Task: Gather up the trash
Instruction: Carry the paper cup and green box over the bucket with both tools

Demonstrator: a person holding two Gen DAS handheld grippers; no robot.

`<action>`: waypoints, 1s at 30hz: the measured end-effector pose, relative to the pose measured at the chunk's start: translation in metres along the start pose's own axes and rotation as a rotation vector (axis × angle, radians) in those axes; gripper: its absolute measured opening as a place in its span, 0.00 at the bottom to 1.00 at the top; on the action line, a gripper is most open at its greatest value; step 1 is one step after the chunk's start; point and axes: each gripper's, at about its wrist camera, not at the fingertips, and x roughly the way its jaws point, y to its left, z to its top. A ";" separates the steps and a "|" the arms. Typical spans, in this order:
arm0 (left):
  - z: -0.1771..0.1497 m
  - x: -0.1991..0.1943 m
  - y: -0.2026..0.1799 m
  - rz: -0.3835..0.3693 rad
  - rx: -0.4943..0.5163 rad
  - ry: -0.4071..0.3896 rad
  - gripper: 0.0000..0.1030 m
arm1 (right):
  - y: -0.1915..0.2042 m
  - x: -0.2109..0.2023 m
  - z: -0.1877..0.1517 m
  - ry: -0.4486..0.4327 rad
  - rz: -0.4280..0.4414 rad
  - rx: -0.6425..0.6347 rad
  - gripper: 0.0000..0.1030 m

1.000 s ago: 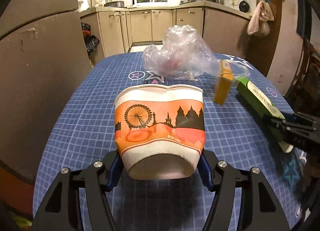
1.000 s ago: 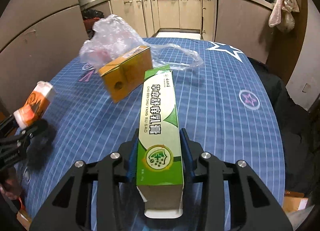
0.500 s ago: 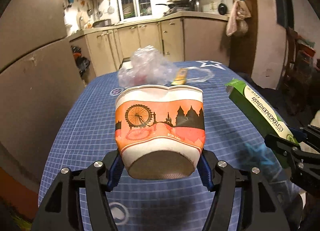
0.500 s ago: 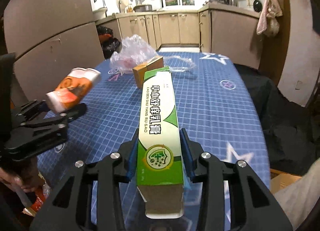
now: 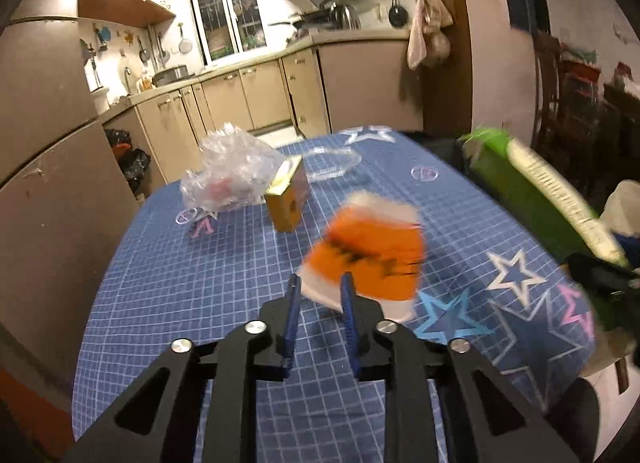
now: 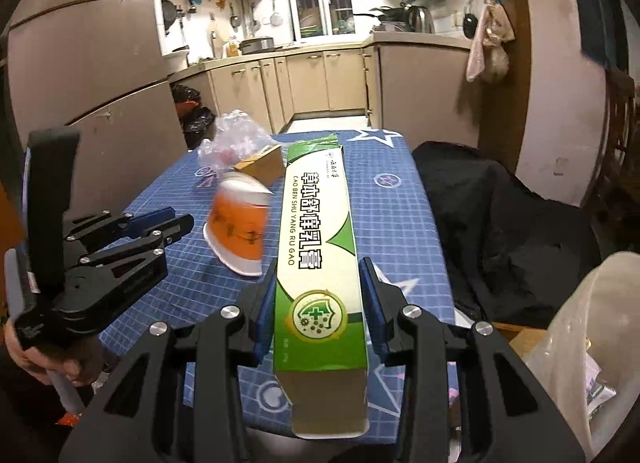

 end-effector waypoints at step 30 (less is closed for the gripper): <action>0.031 0.067 -0.042 -0.233 0.078 0.059 0.50 | -0.043 -0.033 -0.014 -0.066 -0.047 0.109 0.36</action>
